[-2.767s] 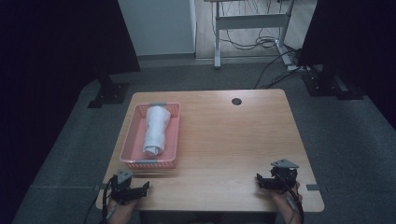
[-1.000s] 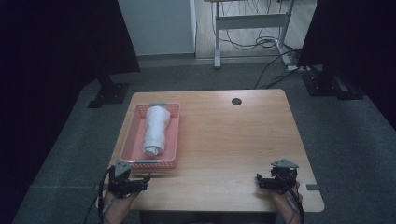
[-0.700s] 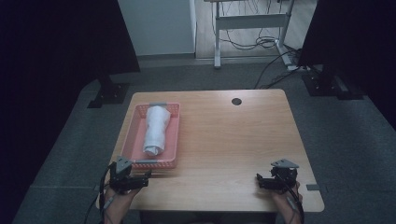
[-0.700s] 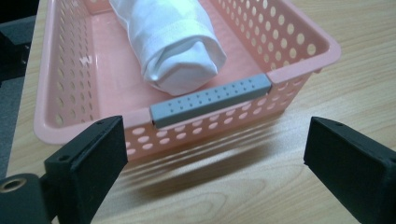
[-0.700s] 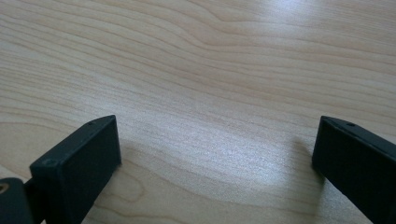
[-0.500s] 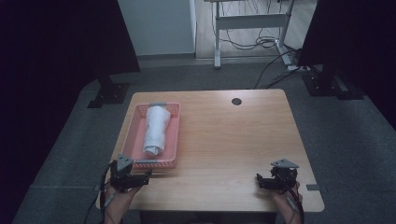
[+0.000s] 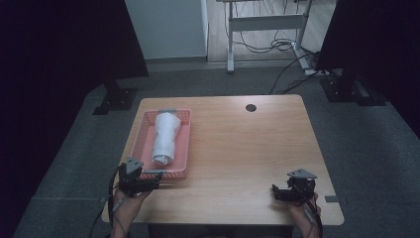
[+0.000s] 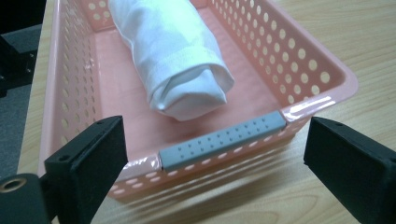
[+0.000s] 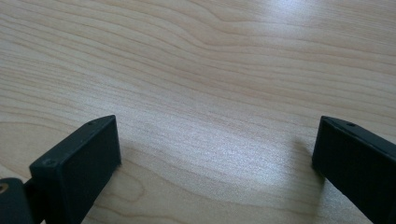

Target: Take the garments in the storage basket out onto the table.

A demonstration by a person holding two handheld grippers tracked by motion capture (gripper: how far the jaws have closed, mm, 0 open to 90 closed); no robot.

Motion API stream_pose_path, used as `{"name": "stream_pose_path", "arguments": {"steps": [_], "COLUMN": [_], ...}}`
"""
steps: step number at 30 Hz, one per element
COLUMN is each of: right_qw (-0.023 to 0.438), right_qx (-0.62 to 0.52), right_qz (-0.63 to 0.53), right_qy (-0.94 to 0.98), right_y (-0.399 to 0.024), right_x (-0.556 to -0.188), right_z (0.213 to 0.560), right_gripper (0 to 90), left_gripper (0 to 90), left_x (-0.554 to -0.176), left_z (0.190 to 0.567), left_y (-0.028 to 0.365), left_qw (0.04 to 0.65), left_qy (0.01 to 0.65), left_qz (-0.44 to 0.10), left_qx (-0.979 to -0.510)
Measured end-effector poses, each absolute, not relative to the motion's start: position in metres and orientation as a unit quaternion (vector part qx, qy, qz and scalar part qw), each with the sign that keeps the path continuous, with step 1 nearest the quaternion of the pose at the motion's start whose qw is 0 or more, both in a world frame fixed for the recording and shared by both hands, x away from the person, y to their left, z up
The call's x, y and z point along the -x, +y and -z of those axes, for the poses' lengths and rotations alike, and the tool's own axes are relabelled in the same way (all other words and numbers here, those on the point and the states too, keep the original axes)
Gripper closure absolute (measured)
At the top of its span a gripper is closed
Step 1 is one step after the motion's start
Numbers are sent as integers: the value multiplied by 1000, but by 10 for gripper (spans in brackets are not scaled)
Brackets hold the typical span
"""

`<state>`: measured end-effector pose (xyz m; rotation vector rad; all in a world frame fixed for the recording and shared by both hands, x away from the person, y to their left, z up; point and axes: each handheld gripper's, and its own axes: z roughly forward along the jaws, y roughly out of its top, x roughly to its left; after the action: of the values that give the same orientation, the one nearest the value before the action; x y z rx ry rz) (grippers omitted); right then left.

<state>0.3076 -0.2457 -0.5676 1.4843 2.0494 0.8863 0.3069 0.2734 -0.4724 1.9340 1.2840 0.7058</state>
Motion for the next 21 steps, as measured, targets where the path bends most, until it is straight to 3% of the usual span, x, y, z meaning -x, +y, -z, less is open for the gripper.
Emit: {"name": "stream_pose_path", "arguments": {"steps": [21], "right_qw": [228], "right_qx": [-539], "right_qz": [-322], "right_qy": [744], "right_y": [-246], "right_x": [-308], "right_z": [568], "right_gripper": [9], "left_gripper": [62], "left_x": [-333], "left_z": [464], "left_y": [267], "left_qw": [354], "left_qy": [491], "left_qz": [-274], "left_qx": [-748]}}
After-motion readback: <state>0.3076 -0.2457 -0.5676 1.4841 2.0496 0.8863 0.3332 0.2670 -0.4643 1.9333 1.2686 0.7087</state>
